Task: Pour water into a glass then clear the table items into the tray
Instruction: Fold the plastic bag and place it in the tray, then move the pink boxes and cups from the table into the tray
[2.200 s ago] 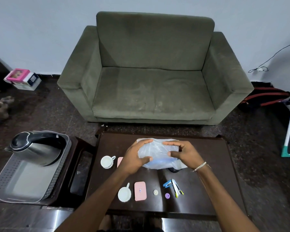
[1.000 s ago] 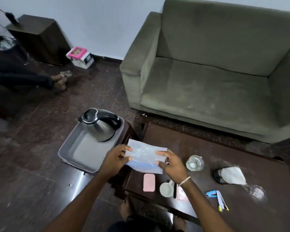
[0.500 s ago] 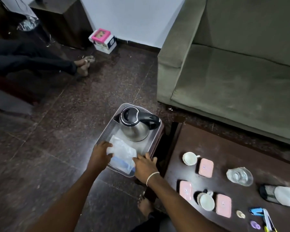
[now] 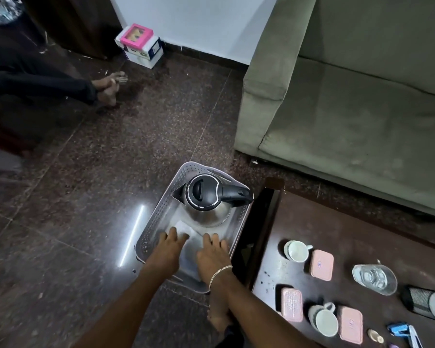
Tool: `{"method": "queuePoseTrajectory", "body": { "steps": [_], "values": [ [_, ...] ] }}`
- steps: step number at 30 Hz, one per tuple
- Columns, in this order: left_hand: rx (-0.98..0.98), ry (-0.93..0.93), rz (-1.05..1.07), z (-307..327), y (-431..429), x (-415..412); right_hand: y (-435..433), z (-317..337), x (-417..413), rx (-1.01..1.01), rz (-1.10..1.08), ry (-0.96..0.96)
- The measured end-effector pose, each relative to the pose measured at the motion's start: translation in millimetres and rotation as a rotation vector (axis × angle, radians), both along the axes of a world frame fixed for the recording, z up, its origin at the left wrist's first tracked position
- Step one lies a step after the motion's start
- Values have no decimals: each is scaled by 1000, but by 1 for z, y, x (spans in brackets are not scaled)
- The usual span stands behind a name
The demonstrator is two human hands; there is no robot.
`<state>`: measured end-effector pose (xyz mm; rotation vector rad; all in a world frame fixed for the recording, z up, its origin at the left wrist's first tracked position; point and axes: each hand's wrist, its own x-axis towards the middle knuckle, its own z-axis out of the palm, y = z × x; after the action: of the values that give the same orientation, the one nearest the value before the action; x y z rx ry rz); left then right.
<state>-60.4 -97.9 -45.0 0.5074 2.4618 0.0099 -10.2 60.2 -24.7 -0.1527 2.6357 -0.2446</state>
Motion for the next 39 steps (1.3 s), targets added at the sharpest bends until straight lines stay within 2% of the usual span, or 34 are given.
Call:
{"method": "queuePoseTrajectory", "body": {
  "steps": [5,9,17,19,22,25,27,32,35,39],
  "values": [
    [-73,-75,32,-8,2,-11,-6,-8,-1,-96,60,-146],
    [-187,-77,4,-8,1,-11,-10,-11,4,-103,83,-131],
    [-255,-59,50,16,18,-3,9,0,11,-228,122,-70],
    [-210,-25,99,30,27,2,22,10,19,-292,88,14],
    [-33,55,122,48,49,18,49,27,36,-402,17,163],
    [212,165,55,64,87,44,90,43,63,-520,-114,296],
    [268,162,-26,70,114,64,125,46,84,-542,-216,361],
    [308,17,-30,58,189,126,222,31,136,-431,-422,338],
    [242,-62,-89,29,229,163,275,11,159,-250,-479,194],
    [143,-148,-86,-14,264,198,326,-23,168,41,-424,81]
  ]
}}
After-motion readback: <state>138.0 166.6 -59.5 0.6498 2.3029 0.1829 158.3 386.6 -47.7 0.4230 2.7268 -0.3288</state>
